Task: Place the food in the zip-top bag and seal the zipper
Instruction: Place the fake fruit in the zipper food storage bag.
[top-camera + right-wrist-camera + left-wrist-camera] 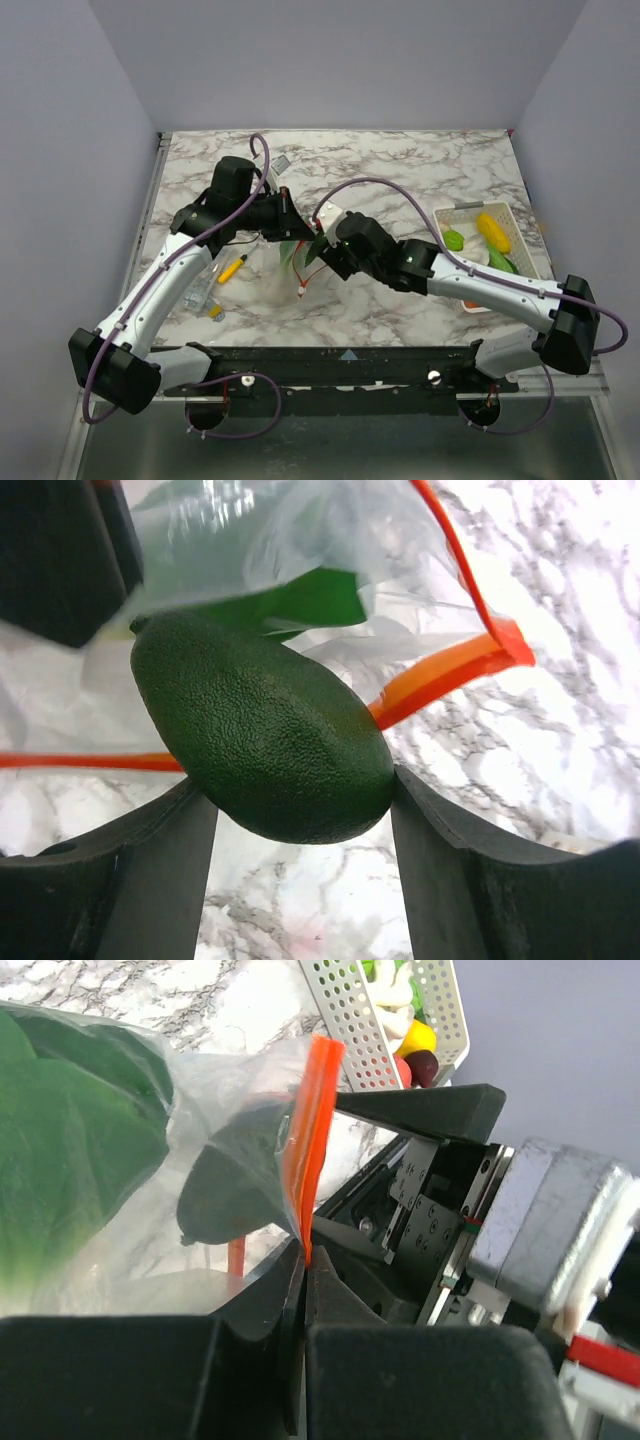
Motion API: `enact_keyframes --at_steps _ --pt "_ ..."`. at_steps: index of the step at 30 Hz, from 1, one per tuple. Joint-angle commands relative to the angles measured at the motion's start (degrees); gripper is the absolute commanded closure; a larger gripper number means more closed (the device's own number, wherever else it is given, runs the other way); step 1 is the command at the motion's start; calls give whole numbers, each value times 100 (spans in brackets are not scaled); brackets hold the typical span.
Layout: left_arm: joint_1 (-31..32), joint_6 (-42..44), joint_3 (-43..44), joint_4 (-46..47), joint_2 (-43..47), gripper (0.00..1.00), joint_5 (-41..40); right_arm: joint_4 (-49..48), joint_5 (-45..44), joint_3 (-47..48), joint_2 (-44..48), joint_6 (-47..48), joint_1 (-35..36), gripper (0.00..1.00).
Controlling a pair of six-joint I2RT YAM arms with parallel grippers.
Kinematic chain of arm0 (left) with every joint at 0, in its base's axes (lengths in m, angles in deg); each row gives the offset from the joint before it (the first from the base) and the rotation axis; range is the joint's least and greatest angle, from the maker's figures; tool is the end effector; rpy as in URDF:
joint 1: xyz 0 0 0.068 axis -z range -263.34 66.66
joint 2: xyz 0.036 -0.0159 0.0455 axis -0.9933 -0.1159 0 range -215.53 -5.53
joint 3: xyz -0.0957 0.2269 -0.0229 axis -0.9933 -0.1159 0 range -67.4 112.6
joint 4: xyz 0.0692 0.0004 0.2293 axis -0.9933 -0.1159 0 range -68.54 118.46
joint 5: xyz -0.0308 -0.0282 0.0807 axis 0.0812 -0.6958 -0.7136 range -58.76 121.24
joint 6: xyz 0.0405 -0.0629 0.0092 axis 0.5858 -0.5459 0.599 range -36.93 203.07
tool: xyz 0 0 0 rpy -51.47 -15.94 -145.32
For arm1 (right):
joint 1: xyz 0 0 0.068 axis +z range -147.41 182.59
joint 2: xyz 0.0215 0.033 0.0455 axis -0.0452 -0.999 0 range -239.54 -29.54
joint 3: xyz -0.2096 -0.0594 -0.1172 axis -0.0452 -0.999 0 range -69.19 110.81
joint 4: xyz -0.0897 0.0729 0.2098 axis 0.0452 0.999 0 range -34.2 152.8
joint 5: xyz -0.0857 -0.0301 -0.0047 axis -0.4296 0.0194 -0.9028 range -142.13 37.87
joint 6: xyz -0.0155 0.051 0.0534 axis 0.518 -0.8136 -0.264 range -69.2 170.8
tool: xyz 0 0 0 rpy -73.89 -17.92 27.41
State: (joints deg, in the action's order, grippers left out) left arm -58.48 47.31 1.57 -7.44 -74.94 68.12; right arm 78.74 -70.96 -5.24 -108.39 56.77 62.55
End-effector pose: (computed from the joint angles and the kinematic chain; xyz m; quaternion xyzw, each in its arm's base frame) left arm 0.2188 -0.1434 0.3202 0.0617 0.8563 -0.4598 0.2271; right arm 0.1727 0.2576 0.2652 -0.4218 0.7825 0.0659 0.4532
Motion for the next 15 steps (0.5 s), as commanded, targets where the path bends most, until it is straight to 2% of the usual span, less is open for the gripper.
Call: enact_keyframes --at_steps 1,3,5,9,12,15 --pt "2 -4 178 -46 -99 100 336 406 -1044 598 -419 536 360 92" --pt "9 -73 195 -43 -159 100 354 542 -1145 870 -652 640 461 89" --pt "4 -253 119 173 -131 100 439 413 -850 1012 -755 674 528 86" --pt "4 -465 79 411 -115 100 572 68 -532 989 -976 673 816 57" --pt "1 -490 99 392 -70 100 456 -77 -440 857 -950 233 807 37" --pt "-7 -518 63 386 -2 100 332 1 -517 783 -794 -362 811 28"
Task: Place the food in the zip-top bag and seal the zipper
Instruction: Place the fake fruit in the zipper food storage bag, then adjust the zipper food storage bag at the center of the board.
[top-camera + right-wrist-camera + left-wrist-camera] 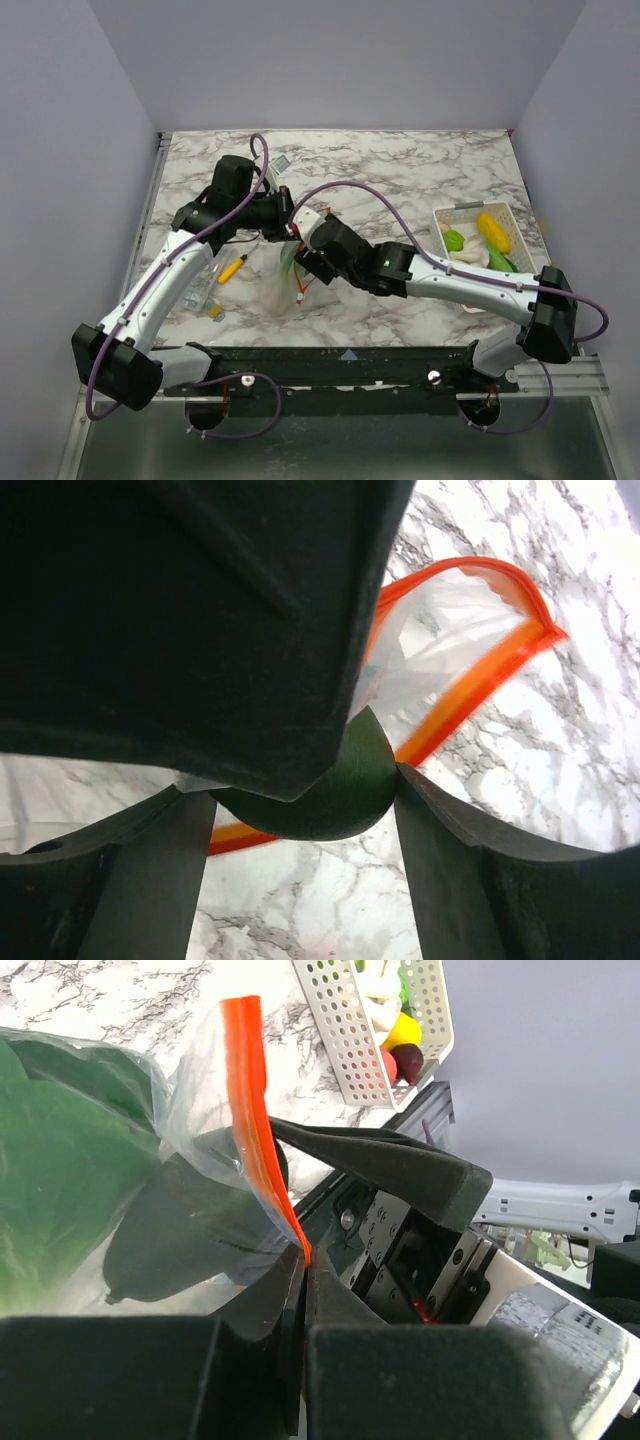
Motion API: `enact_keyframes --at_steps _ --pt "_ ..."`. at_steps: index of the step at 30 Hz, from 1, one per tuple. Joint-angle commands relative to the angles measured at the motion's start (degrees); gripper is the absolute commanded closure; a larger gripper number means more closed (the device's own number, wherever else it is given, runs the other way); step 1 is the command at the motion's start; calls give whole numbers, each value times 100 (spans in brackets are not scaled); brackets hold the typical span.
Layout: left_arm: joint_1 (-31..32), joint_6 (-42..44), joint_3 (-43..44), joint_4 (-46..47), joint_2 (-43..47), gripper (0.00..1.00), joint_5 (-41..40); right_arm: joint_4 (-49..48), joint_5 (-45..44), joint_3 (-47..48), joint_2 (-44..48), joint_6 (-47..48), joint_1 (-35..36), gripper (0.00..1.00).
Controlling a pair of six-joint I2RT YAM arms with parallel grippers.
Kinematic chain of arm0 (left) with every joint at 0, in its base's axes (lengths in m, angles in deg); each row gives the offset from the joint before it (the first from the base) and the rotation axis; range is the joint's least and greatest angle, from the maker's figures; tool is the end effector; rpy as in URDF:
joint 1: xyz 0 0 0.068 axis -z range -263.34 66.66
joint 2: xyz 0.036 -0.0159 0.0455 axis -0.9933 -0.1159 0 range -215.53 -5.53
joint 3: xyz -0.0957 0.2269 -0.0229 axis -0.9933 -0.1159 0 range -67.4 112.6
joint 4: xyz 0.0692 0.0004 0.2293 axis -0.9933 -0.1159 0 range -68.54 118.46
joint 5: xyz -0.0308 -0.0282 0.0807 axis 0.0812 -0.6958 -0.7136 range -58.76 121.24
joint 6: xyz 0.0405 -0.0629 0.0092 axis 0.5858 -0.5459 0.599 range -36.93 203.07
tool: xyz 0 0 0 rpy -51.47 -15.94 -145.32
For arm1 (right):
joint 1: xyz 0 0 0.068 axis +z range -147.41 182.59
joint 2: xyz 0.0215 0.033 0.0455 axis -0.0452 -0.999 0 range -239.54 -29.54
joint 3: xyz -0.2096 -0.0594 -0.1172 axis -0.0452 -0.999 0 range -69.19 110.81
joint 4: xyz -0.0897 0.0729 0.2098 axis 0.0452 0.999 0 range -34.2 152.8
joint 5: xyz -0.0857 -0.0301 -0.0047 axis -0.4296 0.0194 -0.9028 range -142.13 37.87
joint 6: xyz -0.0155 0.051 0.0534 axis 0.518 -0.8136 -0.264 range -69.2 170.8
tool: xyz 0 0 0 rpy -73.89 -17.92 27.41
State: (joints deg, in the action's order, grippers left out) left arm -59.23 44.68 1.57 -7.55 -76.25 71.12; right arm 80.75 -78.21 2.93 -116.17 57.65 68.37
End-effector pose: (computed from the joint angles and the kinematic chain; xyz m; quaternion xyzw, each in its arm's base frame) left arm 0.2222 -0.1441 0.3158 0.0440 0.8562 -0.4765 0.1949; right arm 0.1636 0.2955 0.2698 -0.4442 0.7669 0.0269 0.4625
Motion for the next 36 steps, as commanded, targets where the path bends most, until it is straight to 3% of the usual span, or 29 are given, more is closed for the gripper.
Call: enact_keyframes --at_steps 1,4,5,7,13,17,20,26,36 --pt "67 -269 38 414 152 100 3 -134 206 -61 85 -630 225 26" --pt "42 -318 -31 459 192 100 -8 75 229 -191 470 -1330 226 18" --pt "36 -318 -47 463 190 100 -14 130 222 -258 664 -1538 231 8" --pt "23 -309 -72 478 201 100 -37 308 205 -342 986 -1920 233 0" --pt "-11 -470 -135 659 216 100 -73 1241 -396 -231 1590 -3804 233 1" --pt "-21 -580 -138 735 208 100 -111 2401 -1137 -62 1588 -6301 220 13" --pt "-21 -629 -116 753 191 100 -112 1932 -572 -393 1694 -6943 218 19" --pt "-21 -675 -153 777 209 100 -77 919 -709 -1015 1822 -7388 220 42" --pt "-21 -696 -308 806 381 100 -84 813 -915 -637 1408 -7330 210 43"
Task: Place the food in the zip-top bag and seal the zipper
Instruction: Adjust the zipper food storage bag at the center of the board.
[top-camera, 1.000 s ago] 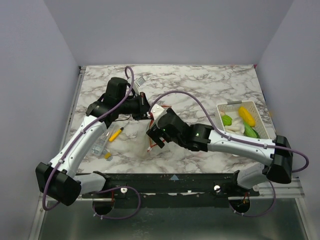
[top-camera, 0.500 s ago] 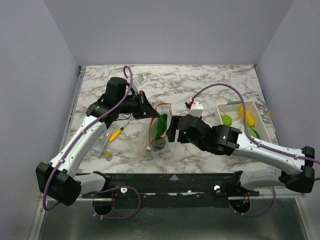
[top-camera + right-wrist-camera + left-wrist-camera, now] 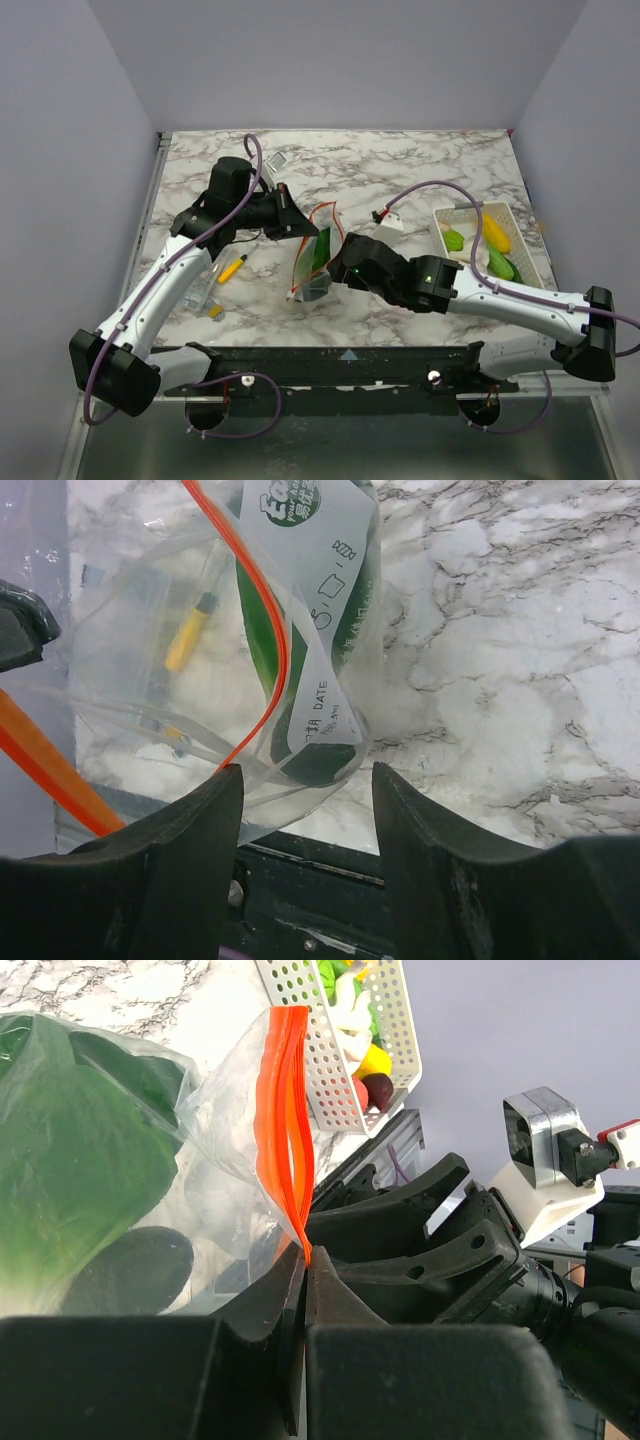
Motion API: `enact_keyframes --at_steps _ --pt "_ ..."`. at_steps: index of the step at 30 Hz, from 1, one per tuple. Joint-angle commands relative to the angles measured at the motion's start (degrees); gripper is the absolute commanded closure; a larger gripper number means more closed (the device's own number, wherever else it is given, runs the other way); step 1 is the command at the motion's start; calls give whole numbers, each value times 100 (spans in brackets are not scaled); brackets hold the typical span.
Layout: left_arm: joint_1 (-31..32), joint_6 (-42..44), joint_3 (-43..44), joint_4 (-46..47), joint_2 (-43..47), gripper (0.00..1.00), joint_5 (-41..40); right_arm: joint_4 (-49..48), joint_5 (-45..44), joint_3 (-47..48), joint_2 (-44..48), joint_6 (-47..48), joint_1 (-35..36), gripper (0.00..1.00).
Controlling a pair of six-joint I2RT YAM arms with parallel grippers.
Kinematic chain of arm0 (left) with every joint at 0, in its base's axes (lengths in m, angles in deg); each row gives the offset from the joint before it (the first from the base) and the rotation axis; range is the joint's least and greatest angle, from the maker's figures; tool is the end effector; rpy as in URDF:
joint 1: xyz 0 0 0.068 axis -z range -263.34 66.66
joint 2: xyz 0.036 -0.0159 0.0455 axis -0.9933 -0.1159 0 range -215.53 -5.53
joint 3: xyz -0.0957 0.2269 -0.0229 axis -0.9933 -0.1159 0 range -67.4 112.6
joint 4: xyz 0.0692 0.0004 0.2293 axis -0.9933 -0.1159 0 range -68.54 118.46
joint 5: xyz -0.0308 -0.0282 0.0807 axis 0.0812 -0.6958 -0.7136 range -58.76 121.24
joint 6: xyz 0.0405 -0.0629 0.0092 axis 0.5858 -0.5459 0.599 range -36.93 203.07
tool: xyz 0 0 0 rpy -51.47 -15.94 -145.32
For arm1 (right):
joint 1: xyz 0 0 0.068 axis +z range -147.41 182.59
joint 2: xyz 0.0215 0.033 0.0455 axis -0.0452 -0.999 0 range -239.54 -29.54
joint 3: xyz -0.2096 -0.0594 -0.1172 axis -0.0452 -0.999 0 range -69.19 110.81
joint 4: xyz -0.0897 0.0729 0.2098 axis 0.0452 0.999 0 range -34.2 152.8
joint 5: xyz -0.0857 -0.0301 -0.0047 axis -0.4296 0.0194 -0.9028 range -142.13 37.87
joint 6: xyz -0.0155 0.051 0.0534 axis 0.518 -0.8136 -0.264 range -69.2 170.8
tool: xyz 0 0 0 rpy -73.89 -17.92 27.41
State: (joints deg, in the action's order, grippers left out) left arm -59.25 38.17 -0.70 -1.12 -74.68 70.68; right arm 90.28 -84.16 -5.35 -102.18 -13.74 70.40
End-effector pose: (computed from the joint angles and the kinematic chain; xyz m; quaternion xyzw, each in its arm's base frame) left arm 0.2241 -0.1444 0.3207 0.0121 0.8394 -0.5016 0.2087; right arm 0.1333 0.2374 0.2779 0.0841 0.8852 0.2463 0.3857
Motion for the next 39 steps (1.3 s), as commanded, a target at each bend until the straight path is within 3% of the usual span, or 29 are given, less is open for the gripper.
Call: enact_keyframes --at_steps 1,12,20,24,28,33,39 --pt "-19 -38 -87 169 242 100 -42 -95 -329 191 35 -200 5 42" --pt "-19 -22 -96 161 237 100 -5 174 -419 195 311 -335 9 40" --pt "-19 -33 -47 126 246 100 -22 199 -452 668 -208 -45 -116 41" --pt "-19 -96 -35 173 257 100 -36 157 -454 879 -583 211 -184 57" --pt "-19 -118 61 -32 294 100 -515 250 -367 1439 -868 837 -182 99" --pt "-203 -301 -187 33 548 100 -1064 302 535 2539 -1020 1549 -189 100" --pt "-458 -24 -385 53 634 96 -919 -25 1329 2565 -975 1331 -273 100"
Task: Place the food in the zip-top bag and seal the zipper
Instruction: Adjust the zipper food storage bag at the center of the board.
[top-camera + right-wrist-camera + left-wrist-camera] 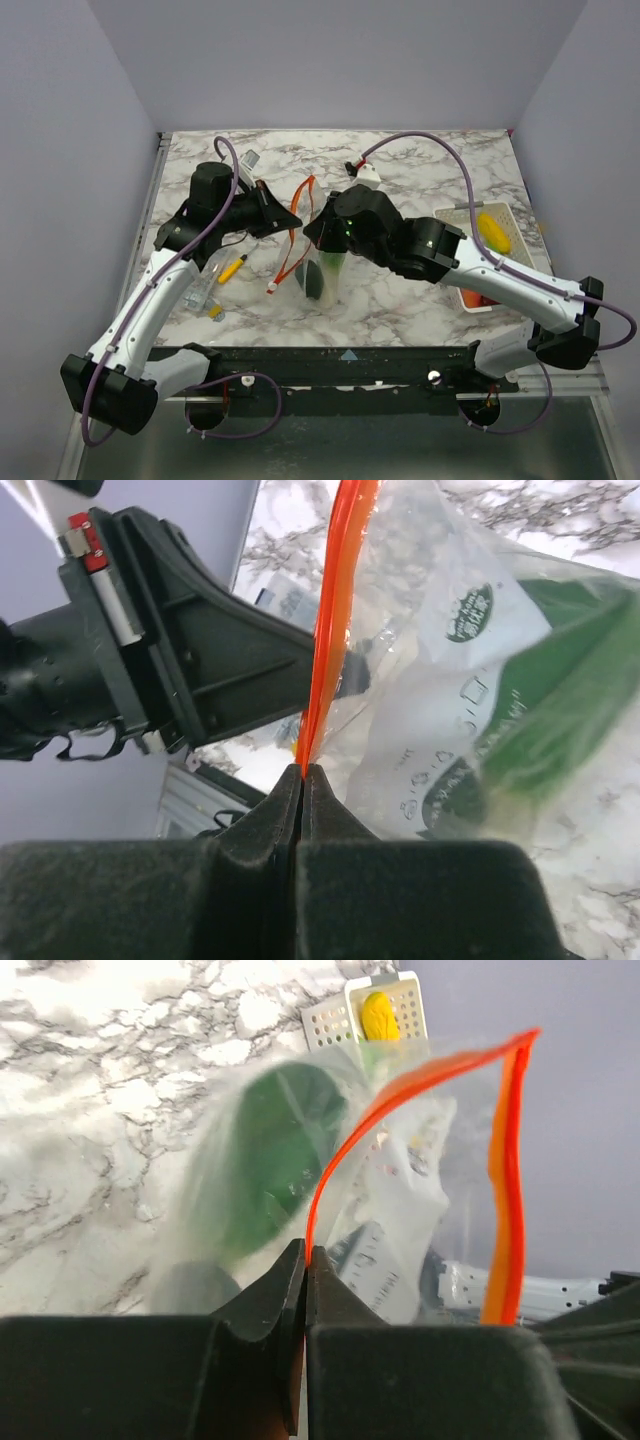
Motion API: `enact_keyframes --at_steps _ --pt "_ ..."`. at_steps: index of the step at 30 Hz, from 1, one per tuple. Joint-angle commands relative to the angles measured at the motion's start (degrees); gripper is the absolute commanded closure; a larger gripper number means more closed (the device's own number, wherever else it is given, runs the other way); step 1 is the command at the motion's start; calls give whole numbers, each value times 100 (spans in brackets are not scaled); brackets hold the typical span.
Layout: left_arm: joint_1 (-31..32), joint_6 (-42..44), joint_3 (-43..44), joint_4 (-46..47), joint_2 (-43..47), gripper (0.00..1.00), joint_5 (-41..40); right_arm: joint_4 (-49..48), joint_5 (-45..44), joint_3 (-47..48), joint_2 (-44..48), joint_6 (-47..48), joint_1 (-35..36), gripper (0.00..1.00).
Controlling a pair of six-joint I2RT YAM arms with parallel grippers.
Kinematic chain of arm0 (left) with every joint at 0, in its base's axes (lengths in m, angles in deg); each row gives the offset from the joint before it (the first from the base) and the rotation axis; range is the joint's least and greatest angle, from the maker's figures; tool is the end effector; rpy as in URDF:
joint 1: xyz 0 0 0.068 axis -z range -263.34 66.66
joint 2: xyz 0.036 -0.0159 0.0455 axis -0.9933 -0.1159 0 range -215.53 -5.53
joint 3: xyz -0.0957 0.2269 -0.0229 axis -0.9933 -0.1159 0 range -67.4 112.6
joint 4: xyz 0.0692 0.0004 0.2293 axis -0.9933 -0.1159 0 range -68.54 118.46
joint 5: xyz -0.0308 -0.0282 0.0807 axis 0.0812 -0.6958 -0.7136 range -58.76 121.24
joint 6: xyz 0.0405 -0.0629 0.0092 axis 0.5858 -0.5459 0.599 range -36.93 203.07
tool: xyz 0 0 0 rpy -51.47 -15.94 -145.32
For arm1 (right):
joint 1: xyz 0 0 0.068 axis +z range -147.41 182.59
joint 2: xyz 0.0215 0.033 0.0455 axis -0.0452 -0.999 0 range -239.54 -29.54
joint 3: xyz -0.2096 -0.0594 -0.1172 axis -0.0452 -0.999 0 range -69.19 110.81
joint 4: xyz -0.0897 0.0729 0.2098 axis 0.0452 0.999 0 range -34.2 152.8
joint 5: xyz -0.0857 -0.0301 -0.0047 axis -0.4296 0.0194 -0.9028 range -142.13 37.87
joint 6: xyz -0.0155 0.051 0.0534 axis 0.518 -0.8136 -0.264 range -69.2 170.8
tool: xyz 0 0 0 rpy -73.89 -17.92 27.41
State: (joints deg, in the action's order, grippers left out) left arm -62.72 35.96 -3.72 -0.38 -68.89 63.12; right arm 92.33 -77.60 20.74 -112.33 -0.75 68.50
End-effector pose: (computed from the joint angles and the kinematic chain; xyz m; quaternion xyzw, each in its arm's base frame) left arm 0.2193 -0.1184 0.3260 -0.0527 0.8366 -0.4699 0.2765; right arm 0.1544 0.2782 0.3717 0.0051 0.8494 0.3218 0.4182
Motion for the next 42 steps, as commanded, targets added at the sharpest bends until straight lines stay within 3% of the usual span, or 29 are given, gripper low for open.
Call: enact_keyframes --at_steps 1,5,8,12,16,21,23,26,28,32,34,36,39,42 --pt "-111 278 -92 -63 88 92 -215 -320 715 -144 42 -11 -109 100" --pt "-111 561 -197 -182 326 76 -362 -614 770 -466 78 -123 -189 100" --pt "-111 796 -288 -347 501 59 -498 -656 786 -519 64 -116 -245 100" --pt "-81 1246 -371 -696 700 49 -737 -711 814 -548 35 -99 -265 100" --pt "87 1655 -391 -1100 827 46 -1160 -805 877 -638 19 -94 -277 100" --pt "288 1903 -442 -1247 957 66 -1707 -898 965 -658 -74 -82 -287 100" --pt "302 1971 -393 -1255 881 83 -1787 -895 981 -646 -104 -68 -286 100" --pt "315 2086 -324 -1229 794 94 -1797 -868 975 -659 -98 -34 -288 100" --pt "320 2101 -287 -1236 759 93 -1838 -796 925 -646 -89 -29 -287 100" --pt "328 2053 -313 -1229 748 65 -1761 -724 856 -640 -43 -27 -286 100" --pt "359 2018 -345 -1238 737 61 -1719 -734 828 -643 -40 -28 -282 100" --pt "389 1989 -365 -1205 730 65 -1655 -740 800 -635 -65 -16 -288 100" --pt "399 1986 -311 -1159 722 96 -1539 -738 712 -624 -105 122 -286 100" --pt "399 1969 -57 -1238 641 100 -1464 -417 356 -548 -124 512 -399 100"
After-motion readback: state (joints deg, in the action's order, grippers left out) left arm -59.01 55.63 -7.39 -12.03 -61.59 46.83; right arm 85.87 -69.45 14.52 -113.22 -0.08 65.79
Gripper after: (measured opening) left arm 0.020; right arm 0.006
